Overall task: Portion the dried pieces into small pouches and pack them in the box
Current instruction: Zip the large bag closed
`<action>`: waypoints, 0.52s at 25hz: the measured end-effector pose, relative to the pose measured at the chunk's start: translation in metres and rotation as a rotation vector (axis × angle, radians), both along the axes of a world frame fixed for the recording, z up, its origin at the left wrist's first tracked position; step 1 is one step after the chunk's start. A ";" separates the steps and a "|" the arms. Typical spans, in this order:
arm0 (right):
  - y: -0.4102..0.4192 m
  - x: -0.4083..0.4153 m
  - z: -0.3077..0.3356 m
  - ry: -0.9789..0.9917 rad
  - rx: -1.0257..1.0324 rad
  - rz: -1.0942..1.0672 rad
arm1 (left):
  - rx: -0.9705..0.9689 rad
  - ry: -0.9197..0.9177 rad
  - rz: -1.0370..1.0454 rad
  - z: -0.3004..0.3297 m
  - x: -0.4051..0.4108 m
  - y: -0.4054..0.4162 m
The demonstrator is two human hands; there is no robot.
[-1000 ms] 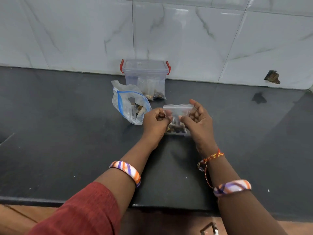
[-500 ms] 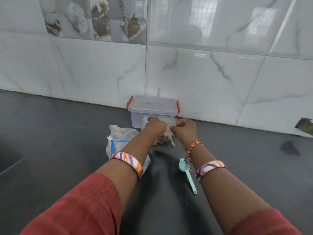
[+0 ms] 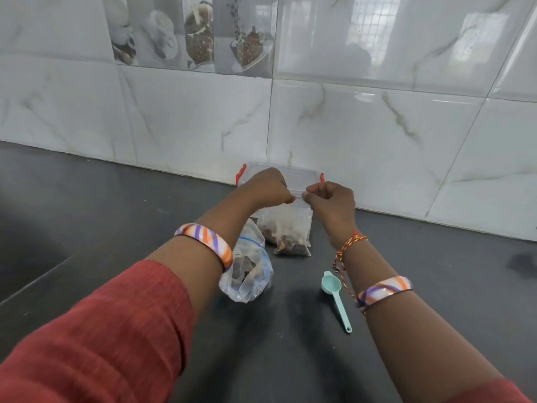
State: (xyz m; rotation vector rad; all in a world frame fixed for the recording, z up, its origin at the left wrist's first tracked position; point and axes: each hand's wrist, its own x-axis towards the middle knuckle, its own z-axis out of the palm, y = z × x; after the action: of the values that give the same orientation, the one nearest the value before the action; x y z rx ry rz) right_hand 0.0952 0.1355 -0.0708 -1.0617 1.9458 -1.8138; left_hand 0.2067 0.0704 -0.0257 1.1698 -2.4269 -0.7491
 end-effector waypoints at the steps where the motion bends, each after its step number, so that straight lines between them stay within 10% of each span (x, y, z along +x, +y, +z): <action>1: 0.007 0.007 0.004 -0.033 0.040 0.093 | 0.000 0.002 -0.024 0.002 0.010 0.001; 7: 0.043 0.043 -0.011 0.072 0.659 0.609 | -0.069 0.008 -0.086 -0.002 0.066 0.015; 13: 0.064 0.083 -0.047 -0.013 0.499 0.589 | -0.028 -0.038 0.050 -0.027 0.134 0.032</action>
State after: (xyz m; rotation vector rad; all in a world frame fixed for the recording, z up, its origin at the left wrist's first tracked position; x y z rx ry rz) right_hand 0.1783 0.1999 -0.1179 -1.2531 1.6926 -0.9597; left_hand 0.3404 0.1023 -0.0523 1.2402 -2.4211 -0.6818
